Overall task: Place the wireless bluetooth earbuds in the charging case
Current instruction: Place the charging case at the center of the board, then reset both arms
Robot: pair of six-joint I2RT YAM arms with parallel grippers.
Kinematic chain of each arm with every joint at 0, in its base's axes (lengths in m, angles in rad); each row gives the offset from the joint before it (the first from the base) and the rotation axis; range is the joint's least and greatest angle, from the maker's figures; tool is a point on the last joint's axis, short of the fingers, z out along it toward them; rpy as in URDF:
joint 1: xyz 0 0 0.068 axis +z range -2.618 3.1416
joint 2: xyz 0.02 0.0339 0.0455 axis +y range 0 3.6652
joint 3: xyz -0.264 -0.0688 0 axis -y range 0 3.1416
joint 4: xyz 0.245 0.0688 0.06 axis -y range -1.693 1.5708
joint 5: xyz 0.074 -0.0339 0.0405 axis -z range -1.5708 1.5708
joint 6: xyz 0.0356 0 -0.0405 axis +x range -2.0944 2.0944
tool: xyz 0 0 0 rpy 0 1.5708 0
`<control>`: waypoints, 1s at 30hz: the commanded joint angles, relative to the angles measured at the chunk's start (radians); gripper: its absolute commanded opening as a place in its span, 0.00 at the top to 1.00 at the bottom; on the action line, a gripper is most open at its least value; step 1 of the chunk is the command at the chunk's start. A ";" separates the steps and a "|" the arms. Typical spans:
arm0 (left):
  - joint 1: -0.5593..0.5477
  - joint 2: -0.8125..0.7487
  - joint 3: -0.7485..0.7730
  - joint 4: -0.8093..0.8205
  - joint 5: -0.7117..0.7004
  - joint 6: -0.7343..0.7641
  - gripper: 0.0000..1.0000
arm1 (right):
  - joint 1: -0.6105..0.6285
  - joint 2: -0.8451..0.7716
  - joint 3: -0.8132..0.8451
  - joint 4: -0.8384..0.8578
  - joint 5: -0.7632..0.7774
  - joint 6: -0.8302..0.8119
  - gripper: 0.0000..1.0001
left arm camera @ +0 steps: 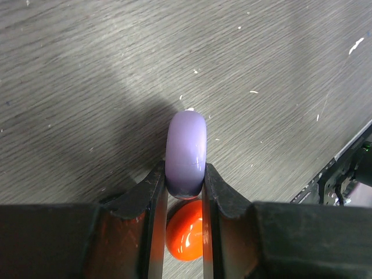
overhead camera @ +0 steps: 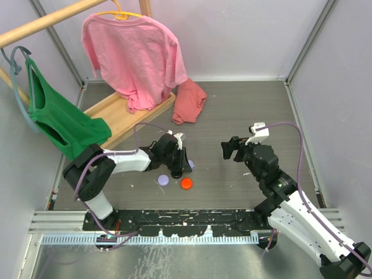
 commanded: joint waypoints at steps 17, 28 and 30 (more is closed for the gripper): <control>0.001 -0.208 0.099 -0.333 -0.179 0.075 0.15 | -0.002 -0.058 0.084 -0.112 0.142 -0.053 0.16; 0.073 -0.656 0.029 -0.578 -0.394 0.104 0.02 | -0.002 -0.132 0.191 -0.298 0.251 -0.041 0.00; 0.077 -0.755 0.033 -0.641 -0.455 0.113 0.02 | -0.002 -0.150 0.213 -0.329 0.260 -0.035 0.00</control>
